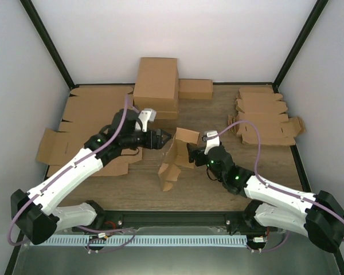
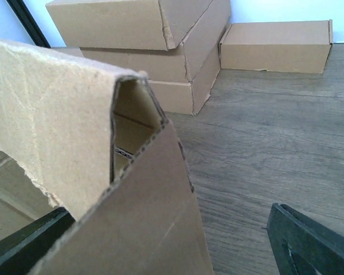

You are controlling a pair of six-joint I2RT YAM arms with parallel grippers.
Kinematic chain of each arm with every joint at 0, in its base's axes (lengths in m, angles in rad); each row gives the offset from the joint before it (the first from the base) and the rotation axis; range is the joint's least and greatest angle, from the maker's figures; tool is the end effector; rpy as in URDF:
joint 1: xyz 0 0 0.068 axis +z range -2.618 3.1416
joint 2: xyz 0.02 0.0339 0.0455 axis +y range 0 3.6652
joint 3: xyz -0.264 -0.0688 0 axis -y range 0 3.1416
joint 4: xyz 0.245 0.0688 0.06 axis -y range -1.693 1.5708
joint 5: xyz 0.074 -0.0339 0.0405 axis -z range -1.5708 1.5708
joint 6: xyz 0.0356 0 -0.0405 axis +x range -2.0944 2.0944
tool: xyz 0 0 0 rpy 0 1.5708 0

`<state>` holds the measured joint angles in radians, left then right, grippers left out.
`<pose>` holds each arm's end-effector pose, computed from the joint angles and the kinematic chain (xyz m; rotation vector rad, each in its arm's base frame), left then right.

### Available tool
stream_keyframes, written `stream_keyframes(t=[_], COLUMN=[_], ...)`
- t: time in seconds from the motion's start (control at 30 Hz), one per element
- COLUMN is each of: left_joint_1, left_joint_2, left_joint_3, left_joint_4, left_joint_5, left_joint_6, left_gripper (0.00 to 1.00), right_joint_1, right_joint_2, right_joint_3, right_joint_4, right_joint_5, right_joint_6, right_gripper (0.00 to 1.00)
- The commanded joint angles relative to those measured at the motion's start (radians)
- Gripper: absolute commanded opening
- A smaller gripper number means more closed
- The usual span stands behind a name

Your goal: Fold the paper box

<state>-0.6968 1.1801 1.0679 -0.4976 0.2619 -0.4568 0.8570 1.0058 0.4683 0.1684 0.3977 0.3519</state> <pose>0.1923 -0.1730 0.3277 0.4339 2.2741 -0.9115 0.1541 0.1569 0.2240 -0.2224 1.9205 0.4284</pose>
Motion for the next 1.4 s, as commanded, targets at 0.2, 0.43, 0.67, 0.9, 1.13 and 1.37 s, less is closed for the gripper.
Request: stream_keyframes(t=[0.2, 0.43, 0.67, 0.9, 1.13, 1.37], left_joint_1=[0.1, 0.108, 0.107, 0.105, 0.106, 0.111], left_joint_2=[0.099, 0.183, 0.227, 0.223, 0.194, 0.152], left_joint_3=[-0.033, -0.006, 0.019, 0.017, -0.001, 0.009], left_joint_4=[0.191, 0.219, 0.202, 0.196, 0.215, 0.225], left_joint_5=[0.218, 0.201, 0.261, 0.282, 0.32, 0.287], left_joint_6=[-0.072, -0.064, -0.028, -0.016, -0.027, -0.023], left_gripper=[0.74, 0.72, 0.67, 0.63, 0.65, 0.71], right_joint_1=[0.006, 0.014, 0.022, 0.022, 0.021, 0.02], right_joint_2=[0.026, 0.055, 0.001, -0.06, -0.038, -0.058], right_joint_3=[-0.008, 0.004, -0.029, -0.061, 0.028, 0.014], right_joint_4=[0.061, 0.16, 0.311, 0.374, 0.252, 0.132], right_joint_5=[0.1, 0.183, 0.18, 0.149, 0.113, 0.065], right_joint_6=[0.021, 0.016, -0.079, -0.112, -0.078, -0.035], right_gripper=[0.94, 0.95, 0.95, 0.94, 0.94, 0.94])
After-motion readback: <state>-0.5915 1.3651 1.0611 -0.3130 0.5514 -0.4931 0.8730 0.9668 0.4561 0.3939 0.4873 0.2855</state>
